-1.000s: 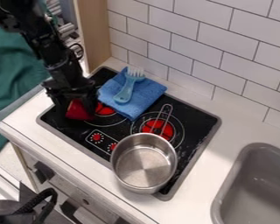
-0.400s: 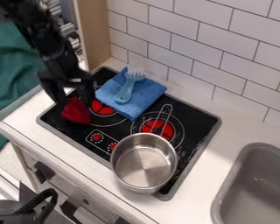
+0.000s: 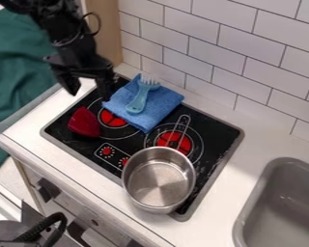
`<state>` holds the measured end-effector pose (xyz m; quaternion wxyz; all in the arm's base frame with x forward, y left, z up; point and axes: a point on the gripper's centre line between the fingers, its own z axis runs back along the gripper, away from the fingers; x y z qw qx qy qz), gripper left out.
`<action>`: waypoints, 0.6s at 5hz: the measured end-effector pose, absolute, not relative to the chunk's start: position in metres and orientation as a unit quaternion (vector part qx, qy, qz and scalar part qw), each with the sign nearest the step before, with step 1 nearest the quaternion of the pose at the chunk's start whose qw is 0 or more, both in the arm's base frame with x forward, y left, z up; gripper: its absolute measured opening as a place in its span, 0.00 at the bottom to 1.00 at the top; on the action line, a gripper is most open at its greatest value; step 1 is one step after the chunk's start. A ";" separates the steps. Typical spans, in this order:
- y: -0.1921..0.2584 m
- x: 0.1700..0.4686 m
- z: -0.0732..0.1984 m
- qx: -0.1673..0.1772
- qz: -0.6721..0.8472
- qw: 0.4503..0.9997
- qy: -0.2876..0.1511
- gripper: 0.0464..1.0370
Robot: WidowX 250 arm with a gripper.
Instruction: Moved the red object from the pot to the bottom of the left burner
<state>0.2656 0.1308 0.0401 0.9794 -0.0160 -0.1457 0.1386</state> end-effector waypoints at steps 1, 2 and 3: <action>0.113 0.274 0.042 -0.006 0.106 0.984 -0.143 0.97; 0.104 0.278 0.042 -0.005 0.094 0.985 -0.141 0.97; 0.102 0.278 0.042 -0.002 0.095 0.986 -0.138 0.97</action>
